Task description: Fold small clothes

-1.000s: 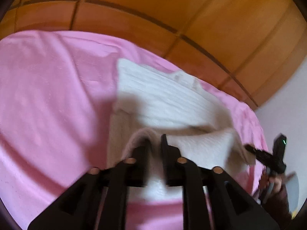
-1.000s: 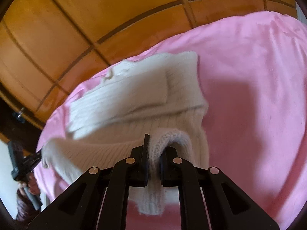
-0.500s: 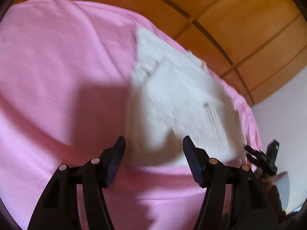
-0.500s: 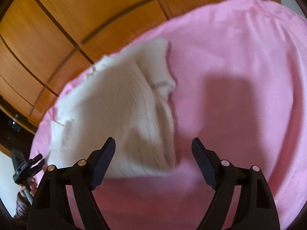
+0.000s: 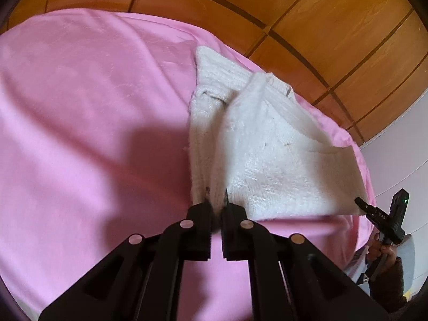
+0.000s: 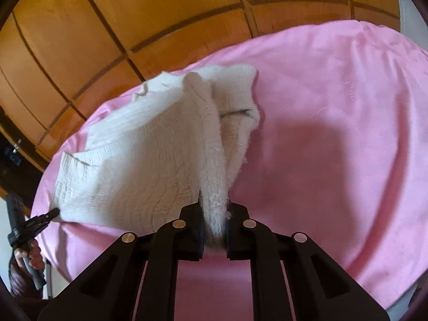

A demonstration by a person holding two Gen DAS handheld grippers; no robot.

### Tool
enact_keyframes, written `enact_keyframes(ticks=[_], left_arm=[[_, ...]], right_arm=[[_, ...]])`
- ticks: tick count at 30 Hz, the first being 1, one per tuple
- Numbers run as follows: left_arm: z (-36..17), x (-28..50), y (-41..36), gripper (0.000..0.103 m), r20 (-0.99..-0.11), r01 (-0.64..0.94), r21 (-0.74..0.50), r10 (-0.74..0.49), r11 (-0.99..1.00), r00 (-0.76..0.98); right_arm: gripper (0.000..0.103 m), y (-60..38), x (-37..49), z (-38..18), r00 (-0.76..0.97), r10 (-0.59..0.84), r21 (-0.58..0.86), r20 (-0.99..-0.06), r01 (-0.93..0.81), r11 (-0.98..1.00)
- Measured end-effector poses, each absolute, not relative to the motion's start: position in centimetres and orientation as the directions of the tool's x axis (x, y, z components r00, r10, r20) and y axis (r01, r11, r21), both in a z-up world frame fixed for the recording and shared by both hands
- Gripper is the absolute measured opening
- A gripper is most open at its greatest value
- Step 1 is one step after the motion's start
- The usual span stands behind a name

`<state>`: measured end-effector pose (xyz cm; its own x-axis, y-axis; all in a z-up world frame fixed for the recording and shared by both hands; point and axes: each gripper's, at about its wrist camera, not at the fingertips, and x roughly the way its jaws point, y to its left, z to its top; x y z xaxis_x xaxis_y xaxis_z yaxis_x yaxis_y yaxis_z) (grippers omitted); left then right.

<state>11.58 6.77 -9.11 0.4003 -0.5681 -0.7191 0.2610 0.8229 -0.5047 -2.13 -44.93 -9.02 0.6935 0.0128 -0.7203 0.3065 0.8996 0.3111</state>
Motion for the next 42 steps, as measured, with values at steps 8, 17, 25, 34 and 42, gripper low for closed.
enact_keyframes(ticks=[8,17,25,34,42], left_arm=[[-10.0,4.5,9.8,0.005,-0.752,0.213,-0.527,-0.568,0.823,0.335],[-4.0,4.3,9.1,0.026,-0.669,0.347,-0.403,-0.532,0.847,0.520],[-6.5,7.7,-0.4,0.042,-0.739,0.552,-0.333,-0.575,0.764,0.350],[-10.3,8.0,-4.0,0.004,-0.800,0.573,-0.254,-0.502,0.779,0.329],[-6.1,7.0,-2.5,0.003,-0.679,0.568,-0.277,-0.576,0.775,0.455]], right_arm=[[0.009,-43.6,-8.9,-10.6,0.594,0.065,0.302,-0.802,0.309,0.902],[0.035,-42.8,-8.4,-8.9,0.629,-0.042,0.202,-0.776,0.311,0.929],[0.036,-36.4,-1.5,-9.2,0.632,0.066,0.167,-0.772,0.102,0.981],[0.014,-33.5,2.1,-13.3,0.577,0.006,0.054,-0.817,0.065,0.996],[0.004,-33.6,1.1,-10.3,0.648,-0.009,0.050,-0.761,0.072,0.996]])
